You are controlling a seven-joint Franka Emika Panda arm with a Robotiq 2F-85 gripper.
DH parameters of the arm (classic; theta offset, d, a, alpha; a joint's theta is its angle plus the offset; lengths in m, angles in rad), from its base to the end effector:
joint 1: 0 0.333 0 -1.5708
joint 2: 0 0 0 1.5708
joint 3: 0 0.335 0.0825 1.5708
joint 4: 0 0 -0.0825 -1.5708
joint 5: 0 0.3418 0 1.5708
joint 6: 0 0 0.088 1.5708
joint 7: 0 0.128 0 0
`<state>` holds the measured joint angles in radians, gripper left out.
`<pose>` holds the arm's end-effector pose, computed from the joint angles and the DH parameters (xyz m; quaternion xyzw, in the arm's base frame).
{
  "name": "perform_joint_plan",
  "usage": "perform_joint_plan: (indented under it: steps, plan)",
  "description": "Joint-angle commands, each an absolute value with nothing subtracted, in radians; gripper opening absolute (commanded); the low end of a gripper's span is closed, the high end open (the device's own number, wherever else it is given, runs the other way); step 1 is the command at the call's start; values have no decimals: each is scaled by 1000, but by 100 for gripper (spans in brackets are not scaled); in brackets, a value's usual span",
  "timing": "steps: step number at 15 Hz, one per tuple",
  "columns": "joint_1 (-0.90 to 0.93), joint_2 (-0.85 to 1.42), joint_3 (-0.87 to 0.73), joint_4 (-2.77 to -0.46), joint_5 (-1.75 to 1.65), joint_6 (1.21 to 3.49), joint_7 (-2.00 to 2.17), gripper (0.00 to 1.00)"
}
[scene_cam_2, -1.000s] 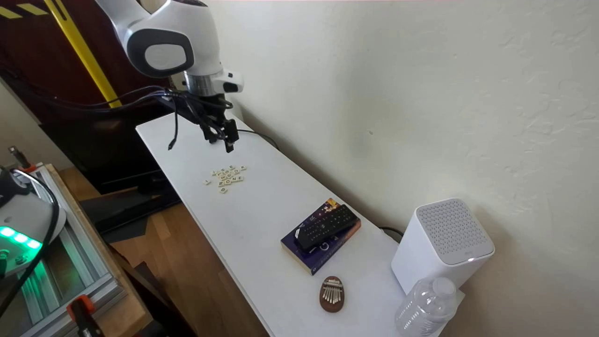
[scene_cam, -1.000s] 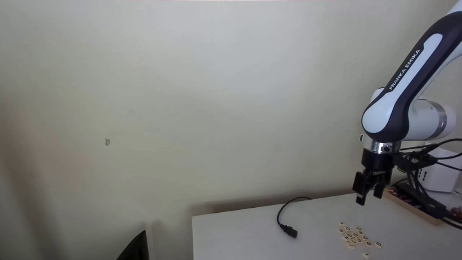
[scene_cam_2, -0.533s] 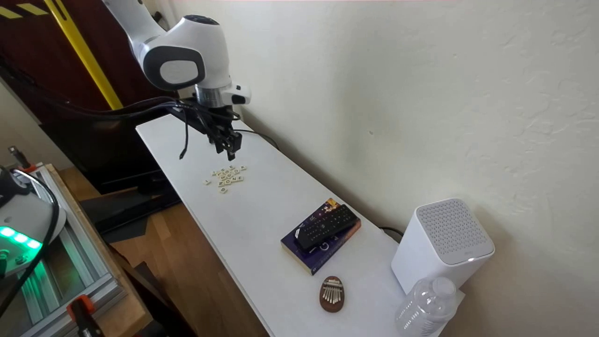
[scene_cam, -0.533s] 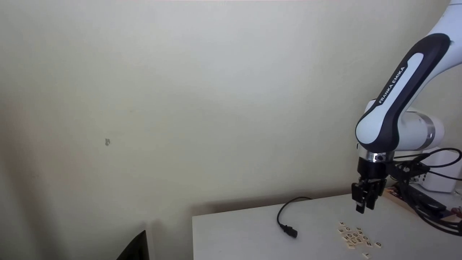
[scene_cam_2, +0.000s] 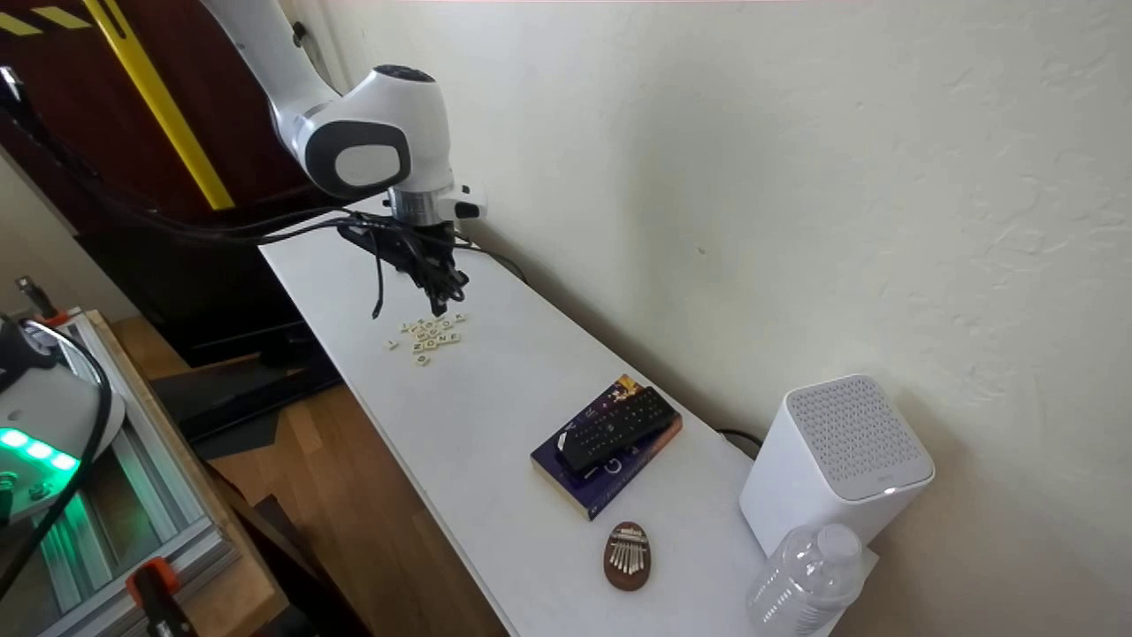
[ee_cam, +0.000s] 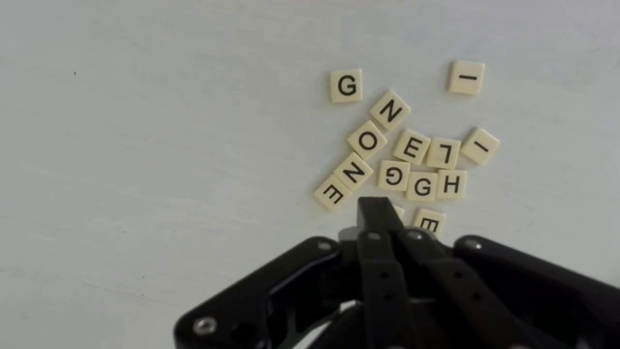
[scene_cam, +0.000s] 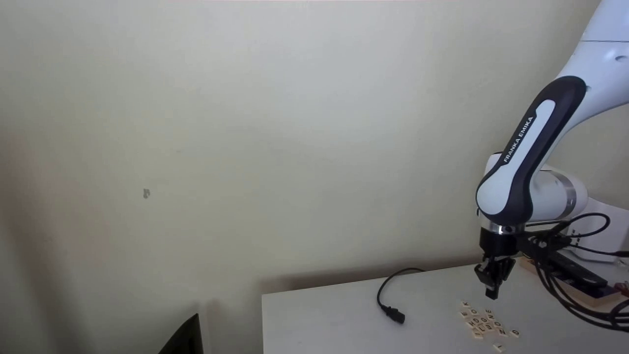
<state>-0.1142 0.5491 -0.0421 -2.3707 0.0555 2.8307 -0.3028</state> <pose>0.4707 -0.0783 0.1254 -0.9978 -0.0490 0.0437 0.0063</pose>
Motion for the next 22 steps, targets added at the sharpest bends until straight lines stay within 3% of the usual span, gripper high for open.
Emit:
perform_joint_plan:
  steps: [1, 22]
  plan:
    - [-105, 621, -61, -2324, -22, 2867, -260, 0]
    - [-126, 740, -60, -2269, -86, 2952, -259, 0]
